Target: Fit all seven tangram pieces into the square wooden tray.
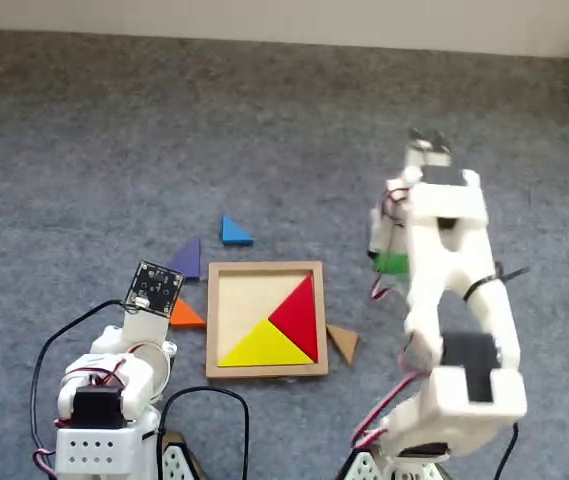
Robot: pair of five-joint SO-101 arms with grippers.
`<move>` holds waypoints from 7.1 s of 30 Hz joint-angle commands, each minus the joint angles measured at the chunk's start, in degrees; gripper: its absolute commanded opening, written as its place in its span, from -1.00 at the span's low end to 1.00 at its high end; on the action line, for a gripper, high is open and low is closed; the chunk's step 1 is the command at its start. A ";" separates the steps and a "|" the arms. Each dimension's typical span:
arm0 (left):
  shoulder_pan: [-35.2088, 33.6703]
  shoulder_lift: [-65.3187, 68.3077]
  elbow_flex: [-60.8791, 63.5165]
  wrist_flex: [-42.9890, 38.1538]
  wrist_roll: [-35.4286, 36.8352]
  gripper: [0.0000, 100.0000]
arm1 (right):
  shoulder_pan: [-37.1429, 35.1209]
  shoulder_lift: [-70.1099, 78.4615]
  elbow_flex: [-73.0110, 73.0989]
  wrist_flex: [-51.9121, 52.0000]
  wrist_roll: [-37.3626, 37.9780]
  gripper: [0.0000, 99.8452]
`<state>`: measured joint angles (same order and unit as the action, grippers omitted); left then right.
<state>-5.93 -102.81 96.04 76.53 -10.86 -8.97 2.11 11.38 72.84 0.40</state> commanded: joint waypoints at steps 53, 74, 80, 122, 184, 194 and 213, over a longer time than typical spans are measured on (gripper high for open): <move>0.92 -1.10 1.10 0.26 0.44 -0.99 | -37.23 8.04 5.76 -13.49 2.37 -0.70; 0.92 -1.10 1.10 0.26 0.44 -0.99 | -37.93 -2.86 5.76 -7.52 2.55 -0.54; 0.92 -1.10 1.10 0.26 0.44 -0.99 | -38.73 -3.03 6.64 -7.69 2.46 -0.44; 0.92 -1.10 1.10 0.26 0.44 -0.99 | -16.66 -22.99 47.08 -19.82 13.36 -0.54; 0.92 -1.10 1.10 0.26 0.44 -0.99 | -41.27 -4.70 12.09 -16.92 -15.38 -0.90; 0.92 -1.10 1.10 0.26 0.44 -0.99 | -41.89 -4.35 12.18 -19.21 -22.59 -0.73; 0.92 -1.10 1.10 0.26 0.44 -0.99 | -41.63 -4.79 13.58 -16.22 -21.98 -0.78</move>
<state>-5.93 -102.81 96.04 76.53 -10.86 -53.19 -1.76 26.86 56.40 -21.76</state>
